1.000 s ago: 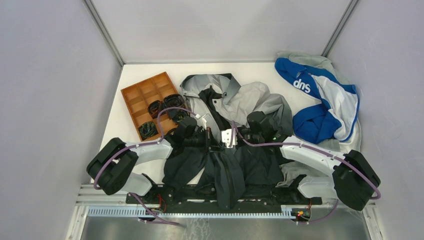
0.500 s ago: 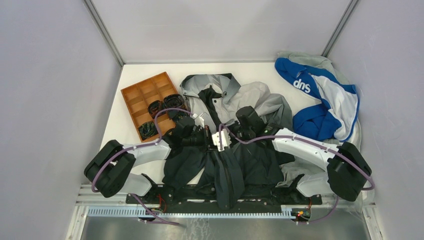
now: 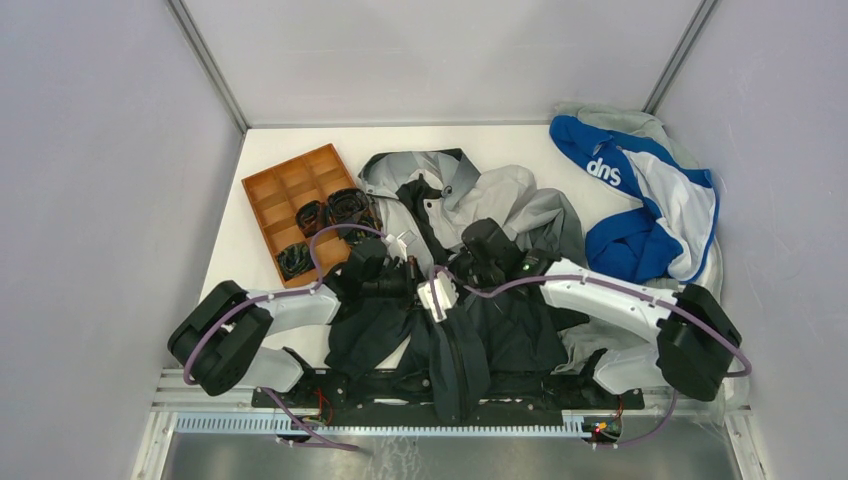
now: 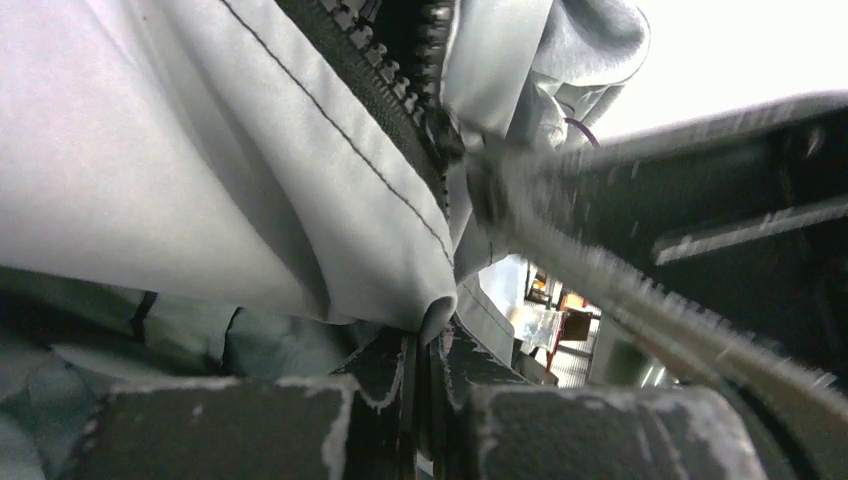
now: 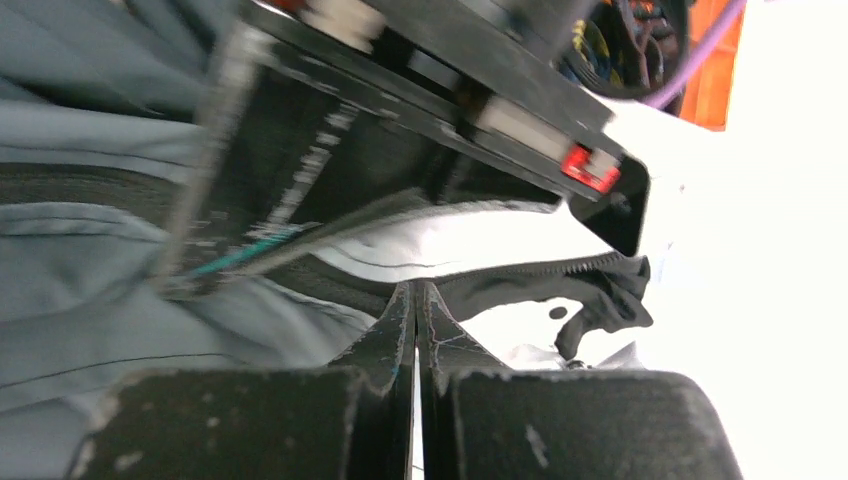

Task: Zip up the jacket
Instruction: Zip the zipper on the jacket.

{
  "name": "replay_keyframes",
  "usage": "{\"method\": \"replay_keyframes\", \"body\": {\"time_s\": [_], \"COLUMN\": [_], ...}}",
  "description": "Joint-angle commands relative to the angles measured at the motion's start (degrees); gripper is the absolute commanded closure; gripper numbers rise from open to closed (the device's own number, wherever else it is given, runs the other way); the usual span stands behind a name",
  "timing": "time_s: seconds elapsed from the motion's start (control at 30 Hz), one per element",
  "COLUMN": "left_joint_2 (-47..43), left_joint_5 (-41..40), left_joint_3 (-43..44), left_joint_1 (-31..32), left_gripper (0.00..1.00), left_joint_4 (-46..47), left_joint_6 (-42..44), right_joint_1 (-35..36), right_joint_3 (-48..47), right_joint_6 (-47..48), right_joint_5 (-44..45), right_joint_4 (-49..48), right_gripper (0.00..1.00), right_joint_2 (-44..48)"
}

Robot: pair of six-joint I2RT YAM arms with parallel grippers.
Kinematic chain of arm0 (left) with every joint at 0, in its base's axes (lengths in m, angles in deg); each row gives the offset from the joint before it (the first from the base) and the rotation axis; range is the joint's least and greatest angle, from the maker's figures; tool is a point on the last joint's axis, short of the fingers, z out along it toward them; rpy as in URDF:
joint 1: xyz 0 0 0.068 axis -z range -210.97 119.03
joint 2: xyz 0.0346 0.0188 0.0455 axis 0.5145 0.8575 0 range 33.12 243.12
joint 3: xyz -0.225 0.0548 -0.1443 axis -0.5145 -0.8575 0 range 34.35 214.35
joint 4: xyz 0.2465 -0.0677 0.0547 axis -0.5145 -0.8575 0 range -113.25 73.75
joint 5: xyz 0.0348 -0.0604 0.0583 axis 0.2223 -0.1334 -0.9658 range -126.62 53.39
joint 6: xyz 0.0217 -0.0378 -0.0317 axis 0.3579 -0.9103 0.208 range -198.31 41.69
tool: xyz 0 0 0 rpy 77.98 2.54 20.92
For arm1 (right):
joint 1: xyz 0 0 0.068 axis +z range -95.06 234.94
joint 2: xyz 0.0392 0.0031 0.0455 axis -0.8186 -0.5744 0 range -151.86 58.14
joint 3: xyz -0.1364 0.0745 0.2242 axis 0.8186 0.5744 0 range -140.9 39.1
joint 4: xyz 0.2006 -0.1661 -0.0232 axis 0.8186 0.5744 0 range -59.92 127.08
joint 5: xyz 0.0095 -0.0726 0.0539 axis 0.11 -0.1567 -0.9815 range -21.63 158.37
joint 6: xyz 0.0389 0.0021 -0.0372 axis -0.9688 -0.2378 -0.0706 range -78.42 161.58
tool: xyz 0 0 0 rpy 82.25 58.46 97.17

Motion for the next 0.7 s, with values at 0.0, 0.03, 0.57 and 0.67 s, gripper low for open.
{"method": "replay_keyframes", "body": {"time_s": [0.0, 0.03, 0.57, 0.67], "left_joint_2": [-1.1, -1.2, -2.7, -4.8], "left_joint_5": [5.9, 6.0, 8.8, 9.2], "left_joint_3": [-1.5, -1.8, -3.6, -4.1], "left_joint_1": [0.6, 0.6, 0.6, 0.6], "left_gripper": [0.92, 0.92, 0.96, 0.96], "left_joint_4": [3.2, 3.4, 6.0, 5.5], "left_joint_6": [-3.2, -3.3, -4.6, -4.6], "right_joint_1": [-4.9, -5.5, -9.5, -10.8], "right_joint_3": [-8.0, -8.4, -12.4, -15.9], "right_joint_6": [1.6, 2.1, 2.4, 2.2], "right_joint_5": [5.8, 5.9, 6.9, 6.9], "right_joint_4": [-2.9, -3.1, -10.2, -11.3], "right_gripper": [1.00, 1.00, 1.00, 1.00], "right_joint_2": [-4.6, -4.9, -10.7, -14.0]}}
